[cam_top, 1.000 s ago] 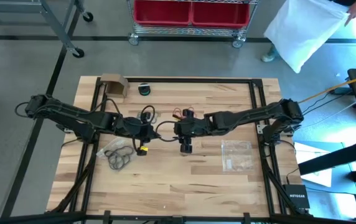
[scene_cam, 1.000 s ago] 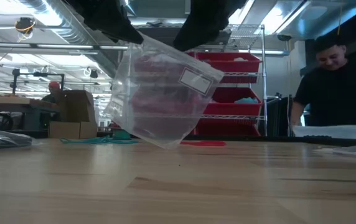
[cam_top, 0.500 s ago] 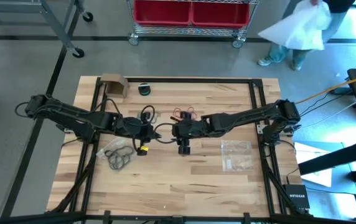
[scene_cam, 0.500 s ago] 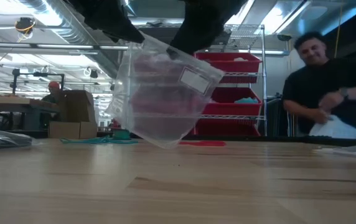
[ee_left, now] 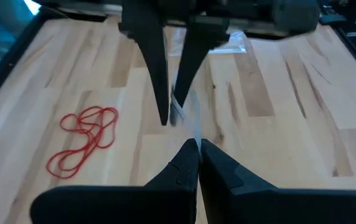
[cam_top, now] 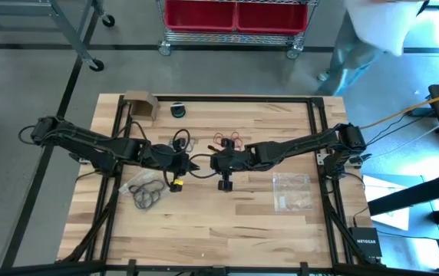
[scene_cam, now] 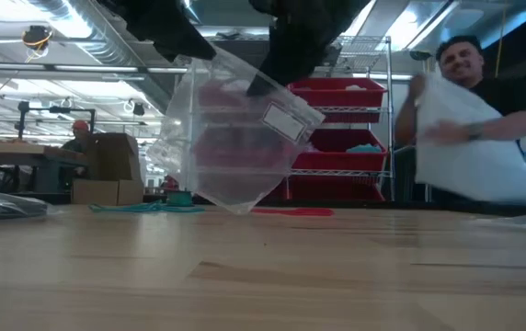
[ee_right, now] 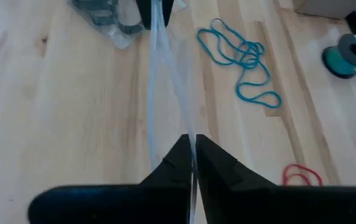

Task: Sort rubber bands
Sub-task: Put the red rubber band into the transparent zip bag

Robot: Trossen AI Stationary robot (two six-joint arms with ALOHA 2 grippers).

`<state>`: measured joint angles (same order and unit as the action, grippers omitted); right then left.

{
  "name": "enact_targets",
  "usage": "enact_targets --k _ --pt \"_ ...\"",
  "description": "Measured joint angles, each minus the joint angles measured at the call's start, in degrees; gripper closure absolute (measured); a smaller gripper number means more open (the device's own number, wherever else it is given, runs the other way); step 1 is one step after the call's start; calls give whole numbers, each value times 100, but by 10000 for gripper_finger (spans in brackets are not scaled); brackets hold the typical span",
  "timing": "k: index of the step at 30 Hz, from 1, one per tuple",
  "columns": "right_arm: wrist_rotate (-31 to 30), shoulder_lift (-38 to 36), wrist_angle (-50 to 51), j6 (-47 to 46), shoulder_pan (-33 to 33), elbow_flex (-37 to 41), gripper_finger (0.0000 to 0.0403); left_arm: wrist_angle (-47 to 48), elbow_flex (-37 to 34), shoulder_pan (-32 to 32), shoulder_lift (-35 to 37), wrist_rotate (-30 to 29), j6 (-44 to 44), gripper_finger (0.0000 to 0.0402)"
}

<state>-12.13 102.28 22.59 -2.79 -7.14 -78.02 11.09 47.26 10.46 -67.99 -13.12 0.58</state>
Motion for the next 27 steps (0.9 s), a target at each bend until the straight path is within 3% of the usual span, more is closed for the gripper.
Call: enact_targets --k 7,16,27 --pt "-422 0 251 -210 4 0 399 830 483 -7 28 -492 -55 359" --pt "-530 0 279 -576 4 0 402 523 667 205 -87 -489 -774 276" --pt "-427 0 248 -958 4 0 402 -142 656 216 -857 -514 -2254 265"
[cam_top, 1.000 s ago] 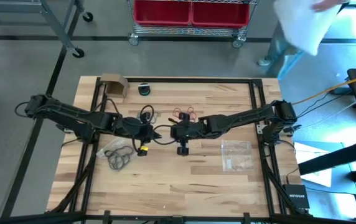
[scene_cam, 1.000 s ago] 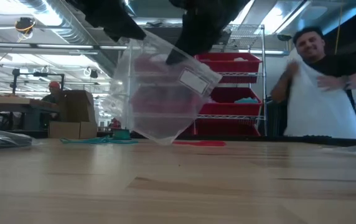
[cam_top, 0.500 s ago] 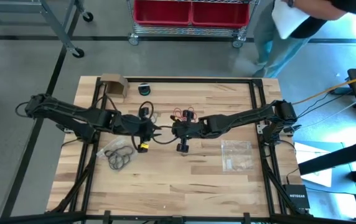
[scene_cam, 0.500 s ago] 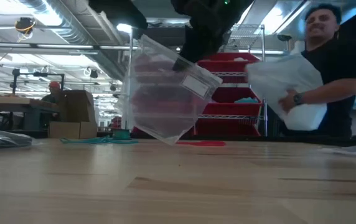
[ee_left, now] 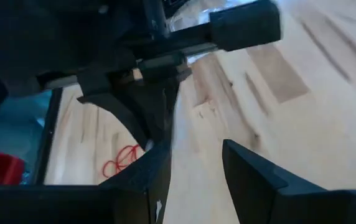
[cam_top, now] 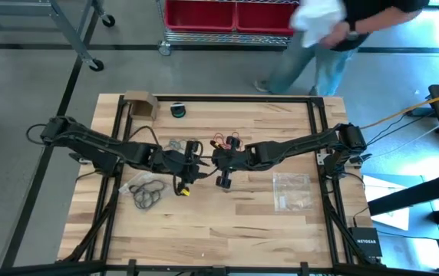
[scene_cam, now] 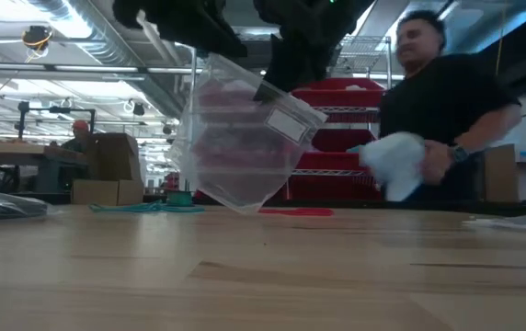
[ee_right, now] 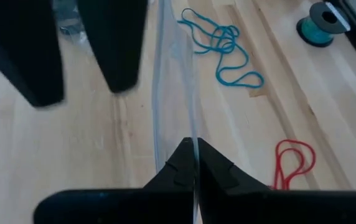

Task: Sort rubber bands
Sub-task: Put the red rubber band into the transparent zip bag

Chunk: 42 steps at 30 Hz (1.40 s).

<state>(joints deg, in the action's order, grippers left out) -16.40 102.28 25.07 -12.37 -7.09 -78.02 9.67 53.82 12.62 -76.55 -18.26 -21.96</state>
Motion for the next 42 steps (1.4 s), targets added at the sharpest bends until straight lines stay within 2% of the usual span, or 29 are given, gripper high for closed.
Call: enact_targets --k 10,25,42 --pt "50 -2 -39 -130 2 0 402 -114 0 -132 -515 -650 -1140 265" --pt "57 -2 -120 -90 2 0 402 -410 49 -94 -488 -689 -1579 265" --pt "48 -2 -166 -97 0 0 402 -213 48 -99 -496 -325 -1270 265"
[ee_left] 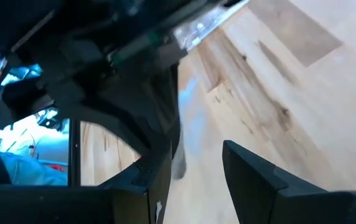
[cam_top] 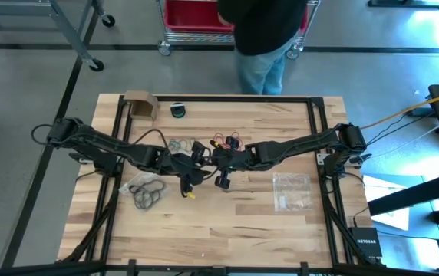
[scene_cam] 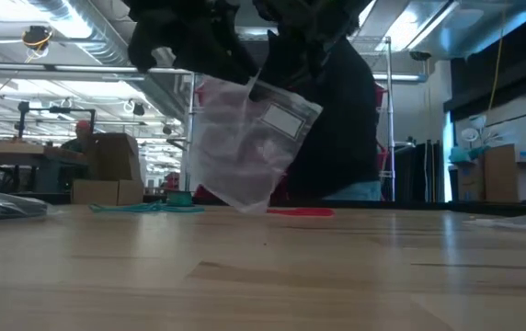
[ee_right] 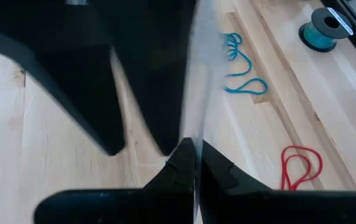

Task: Sort rubber bands
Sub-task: Put the red rubber band into the transparent zip bag

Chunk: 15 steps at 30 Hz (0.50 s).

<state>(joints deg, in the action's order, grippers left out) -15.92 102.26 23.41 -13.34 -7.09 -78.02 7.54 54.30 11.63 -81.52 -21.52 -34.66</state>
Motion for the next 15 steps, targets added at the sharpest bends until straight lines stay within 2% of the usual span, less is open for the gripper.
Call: enact_targets --k 8,15 --pt "1 0 -58 -7 2 0 402 246 0 -135 0 -5 9 276" --pt "59 0 -112 9 2 0 402 257 0 -197 0 -25 -100 364"
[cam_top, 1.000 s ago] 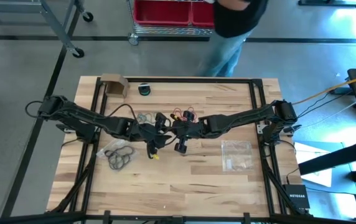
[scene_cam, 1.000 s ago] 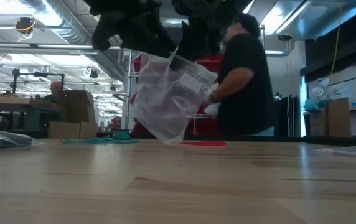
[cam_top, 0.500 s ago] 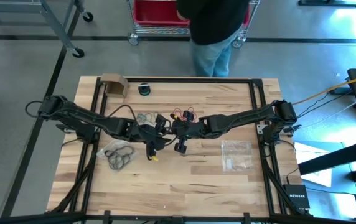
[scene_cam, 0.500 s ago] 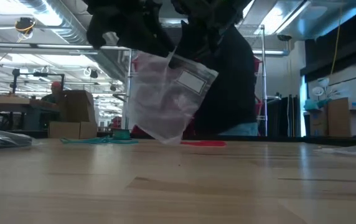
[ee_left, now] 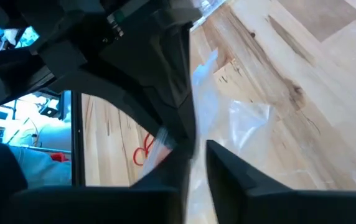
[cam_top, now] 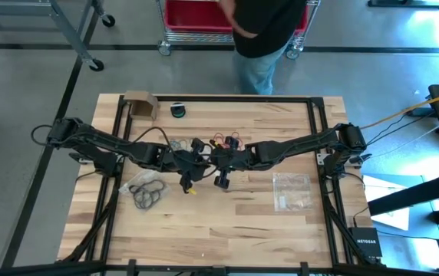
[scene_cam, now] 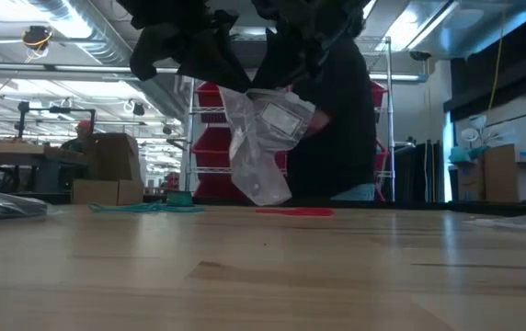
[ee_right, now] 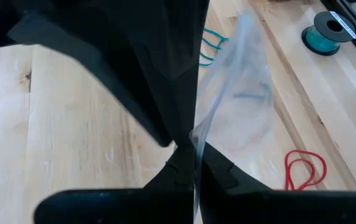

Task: Sort rubber bands
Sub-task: Put the red rubber band into the transparent zip bag

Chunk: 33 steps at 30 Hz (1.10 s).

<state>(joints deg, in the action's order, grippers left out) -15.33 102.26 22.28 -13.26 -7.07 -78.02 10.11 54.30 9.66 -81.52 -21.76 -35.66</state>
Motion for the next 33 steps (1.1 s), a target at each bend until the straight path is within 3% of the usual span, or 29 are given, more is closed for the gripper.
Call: enact_targets --k 3,16,33 --pt "37 0 -16 2 0 0 402 2 0 -1 0 -4 8 395" --pt "-910 0 39 234 37 0 402 20 -4 459 34 21 1155 401" --pt "-935 0 63 474 37 0 402 685 -4 532 39 -28 2149 401"
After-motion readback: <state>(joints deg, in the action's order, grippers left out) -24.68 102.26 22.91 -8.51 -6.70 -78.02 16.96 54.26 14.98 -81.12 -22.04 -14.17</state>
